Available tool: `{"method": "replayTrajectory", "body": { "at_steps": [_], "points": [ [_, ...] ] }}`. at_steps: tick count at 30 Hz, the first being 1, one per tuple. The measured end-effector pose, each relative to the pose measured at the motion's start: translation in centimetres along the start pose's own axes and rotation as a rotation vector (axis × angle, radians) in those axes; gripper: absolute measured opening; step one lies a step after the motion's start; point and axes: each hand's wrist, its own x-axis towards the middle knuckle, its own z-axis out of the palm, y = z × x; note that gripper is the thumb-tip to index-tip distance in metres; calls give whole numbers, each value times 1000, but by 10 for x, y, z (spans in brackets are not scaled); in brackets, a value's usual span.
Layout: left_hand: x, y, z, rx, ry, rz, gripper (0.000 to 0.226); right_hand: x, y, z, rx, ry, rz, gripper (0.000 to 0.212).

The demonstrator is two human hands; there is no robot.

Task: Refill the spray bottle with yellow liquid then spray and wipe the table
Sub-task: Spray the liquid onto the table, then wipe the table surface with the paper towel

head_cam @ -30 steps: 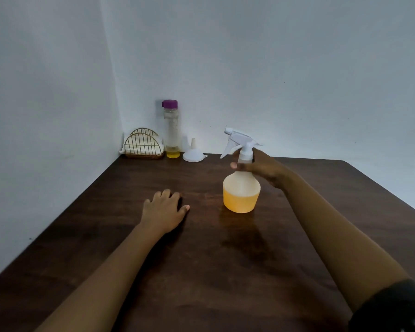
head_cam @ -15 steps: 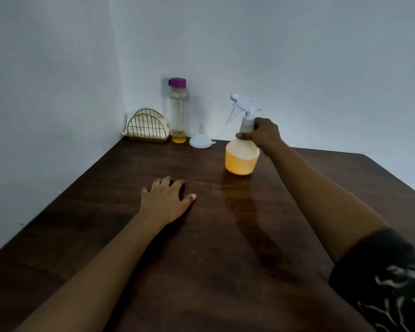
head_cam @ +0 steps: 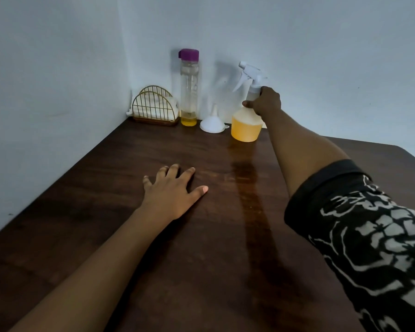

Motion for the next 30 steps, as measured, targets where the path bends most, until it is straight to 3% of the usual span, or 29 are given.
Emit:
{"method": "replayTrajectory", "body": {
  "at_steps": [18,24,26,30],
  "points": [
    [0,0,-3,14,-3,2,73,28,12,7,-130,11,-67,54],
    [1,0,-6,27,-20,3,74,11,10,11,-110,-24,32,65],
    [1,0,-7,32,-31,9,75,-7,9,15,-84,63,87,74],
    [0,-1,-14,30,-64,14,76,-48,-2,25,14,200,-55,66]
  ]
}}
